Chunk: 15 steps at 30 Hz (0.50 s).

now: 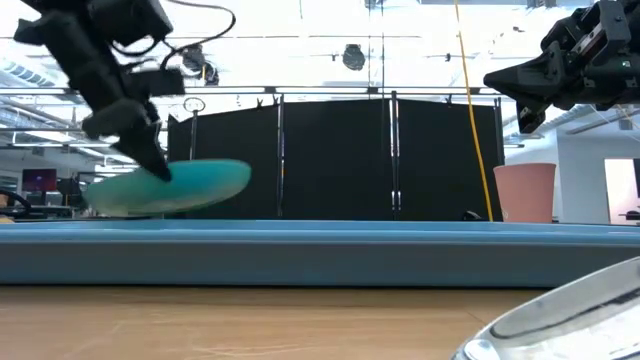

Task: Set up tray
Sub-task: Put the blue plate on the blue tray

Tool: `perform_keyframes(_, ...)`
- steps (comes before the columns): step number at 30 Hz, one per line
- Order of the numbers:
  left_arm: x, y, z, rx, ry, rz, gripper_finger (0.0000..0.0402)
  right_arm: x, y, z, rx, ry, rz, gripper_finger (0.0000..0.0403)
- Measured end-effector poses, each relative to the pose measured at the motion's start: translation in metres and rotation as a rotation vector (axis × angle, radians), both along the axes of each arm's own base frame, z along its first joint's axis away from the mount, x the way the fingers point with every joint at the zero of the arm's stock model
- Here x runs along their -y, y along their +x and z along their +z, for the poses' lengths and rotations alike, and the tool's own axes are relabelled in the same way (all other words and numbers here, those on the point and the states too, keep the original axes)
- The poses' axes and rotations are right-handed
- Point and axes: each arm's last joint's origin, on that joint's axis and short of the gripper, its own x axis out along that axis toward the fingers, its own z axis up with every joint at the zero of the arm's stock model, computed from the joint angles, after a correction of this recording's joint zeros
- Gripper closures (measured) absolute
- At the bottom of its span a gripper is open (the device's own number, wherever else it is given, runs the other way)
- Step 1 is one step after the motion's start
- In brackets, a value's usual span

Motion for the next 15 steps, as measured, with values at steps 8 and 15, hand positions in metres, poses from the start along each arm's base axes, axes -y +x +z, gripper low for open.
perform_keyframes(8, 0.026, 0.013, 0.029, 0.123, -0.013, -0.130, 0.0394, 0.000, 0.000, 0.000, 0.000, 0.000, 0.000, 0.0403)
perform_keyframes(15, 0.052, 0.023, 0.039, 0.219, -0.056, -0.270, 0.0394, 0.000, 0.000, 0.000, 0.000, 0.000, -0.001, 0.0403)
